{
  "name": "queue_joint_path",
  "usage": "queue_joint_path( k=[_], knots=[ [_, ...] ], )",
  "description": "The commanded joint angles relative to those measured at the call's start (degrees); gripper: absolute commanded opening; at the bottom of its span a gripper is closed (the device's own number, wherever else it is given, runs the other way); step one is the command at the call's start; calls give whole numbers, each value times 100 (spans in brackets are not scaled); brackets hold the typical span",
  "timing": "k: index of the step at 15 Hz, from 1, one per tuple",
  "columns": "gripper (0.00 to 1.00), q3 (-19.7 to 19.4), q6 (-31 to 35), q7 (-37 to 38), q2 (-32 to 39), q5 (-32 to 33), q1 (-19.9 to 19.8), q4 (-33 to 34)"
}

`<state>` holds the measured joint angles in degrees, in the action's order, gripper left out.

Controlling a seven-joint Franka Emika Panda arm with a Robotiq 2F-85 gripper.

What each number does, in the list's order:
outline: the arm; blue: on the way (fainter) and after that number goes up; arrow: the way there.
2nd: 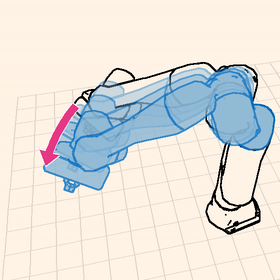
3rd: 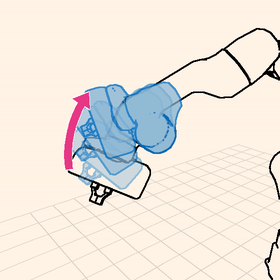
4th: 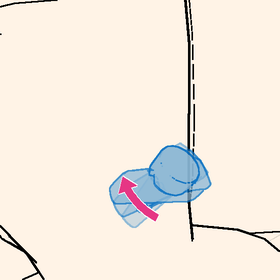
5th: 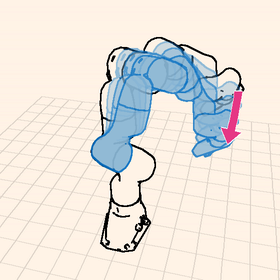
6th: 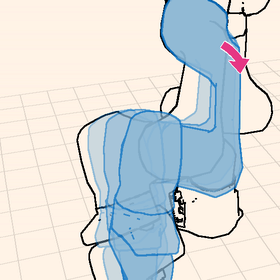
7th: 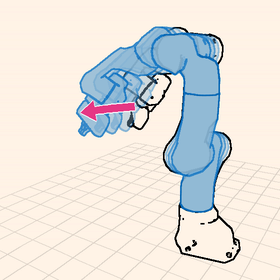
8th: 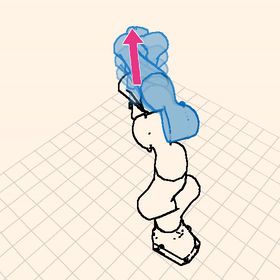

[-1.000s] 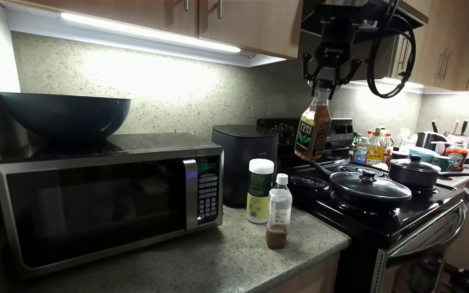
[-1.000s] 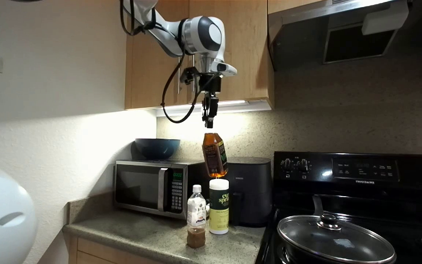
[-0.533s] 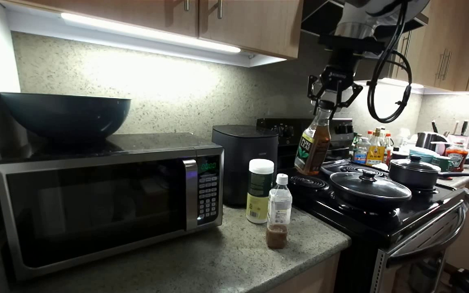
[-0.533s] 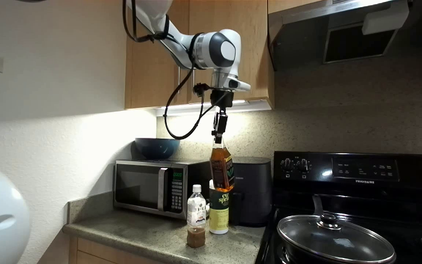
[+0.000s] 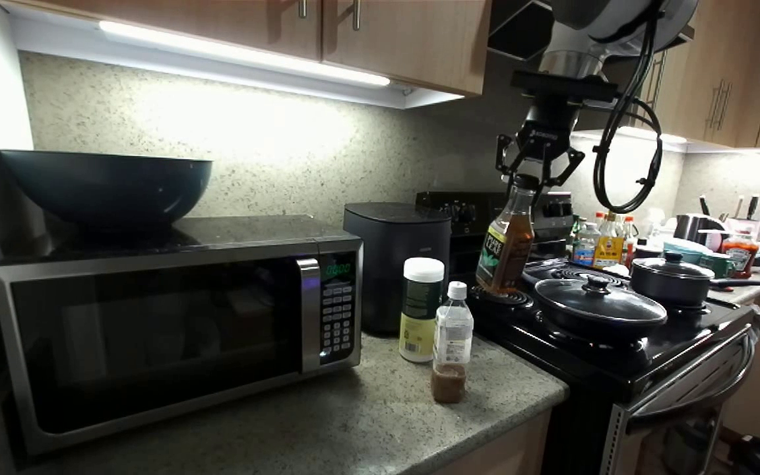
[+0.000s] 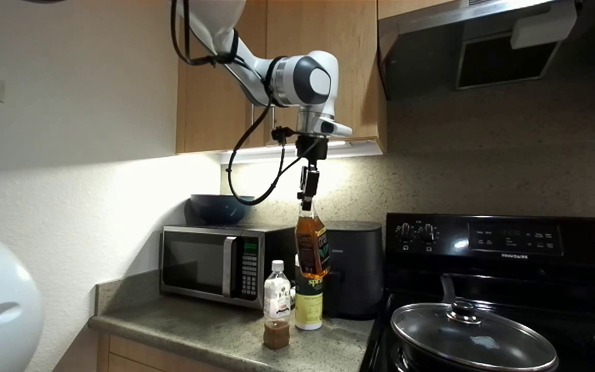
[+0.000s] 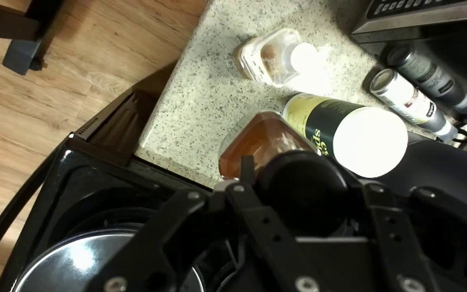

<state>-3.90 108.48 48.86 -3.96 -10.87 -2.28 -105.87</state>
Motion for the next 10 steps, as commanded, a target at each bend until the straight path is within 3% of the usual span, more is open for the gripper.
queue_joint_path(
  k=[1, 10],
  knots=[
    [18, 12, -150, 15, 155, -94, -79, 95],
    [18, -119, -164, -85, 992, -217, -123, 216]
  ],
)
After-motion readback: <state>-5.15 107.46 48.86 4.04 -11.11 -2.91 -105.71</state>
